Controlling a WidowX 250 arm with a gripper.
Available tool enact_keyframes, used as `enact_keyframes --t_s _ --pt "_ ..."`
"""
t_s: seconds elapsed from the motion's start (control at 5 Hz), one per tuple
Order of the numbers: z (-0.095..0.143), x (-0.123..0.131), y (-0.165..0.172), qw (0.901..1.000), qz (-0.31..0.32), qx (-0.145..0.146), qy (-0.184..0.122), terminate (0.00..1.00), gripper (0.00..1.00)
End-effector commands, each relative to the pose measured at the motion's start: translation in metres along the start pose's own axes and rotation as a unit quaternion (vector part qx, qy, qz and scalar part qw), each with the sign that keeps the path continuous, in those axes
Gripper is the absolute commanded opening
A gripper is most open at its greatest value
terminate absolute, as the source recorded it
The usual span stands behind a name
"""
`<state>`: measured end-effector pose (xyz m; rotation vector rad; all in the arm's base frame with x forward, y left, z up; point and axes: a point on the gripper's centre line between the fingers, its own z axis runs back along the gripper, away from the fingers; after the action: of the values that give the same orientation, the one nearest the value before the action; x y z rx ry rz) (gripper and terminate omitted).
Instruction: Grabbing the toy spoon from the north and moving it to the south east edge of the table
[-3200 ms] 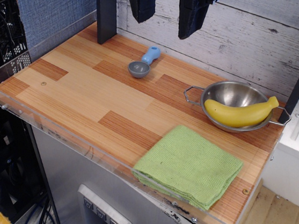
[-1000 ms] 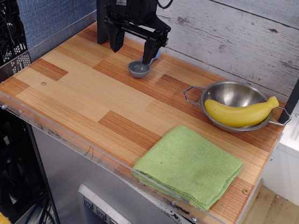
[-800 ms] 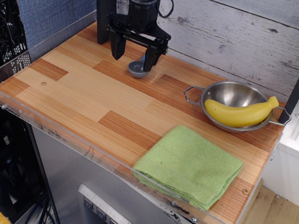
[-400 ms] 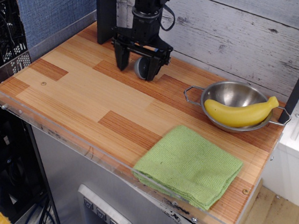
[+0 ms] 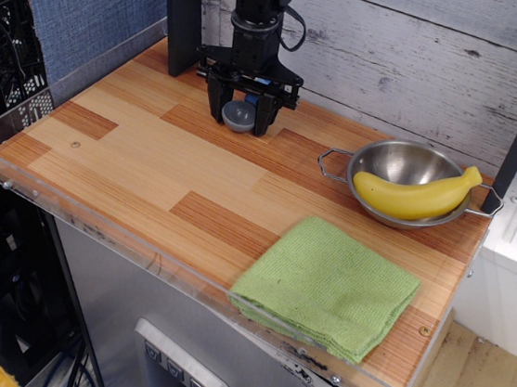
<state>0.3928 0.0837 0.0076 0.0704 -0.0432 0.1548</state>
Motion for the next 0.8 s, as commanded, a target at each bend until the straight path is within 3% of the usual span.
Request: enact_keyframes --t_s 0.0,0.2,0.4,0.6 --pt "0.086 -0.015 0.009 0.9938 0.043 -0.071 -0.074 0.0 0.0" --pt "0.139 -0.033 -0.021 0.9932 0.01 -0.067 -0.095 0.0 0.0" --pt "0.159 -0.065 -0.064 0.9918 -0.042 -0.073 -0.096 0.0 0.0" --pt "0.163 -0.105 -0.106 0.989 -0.088 -0.07 -0.096 0.0 0.0"
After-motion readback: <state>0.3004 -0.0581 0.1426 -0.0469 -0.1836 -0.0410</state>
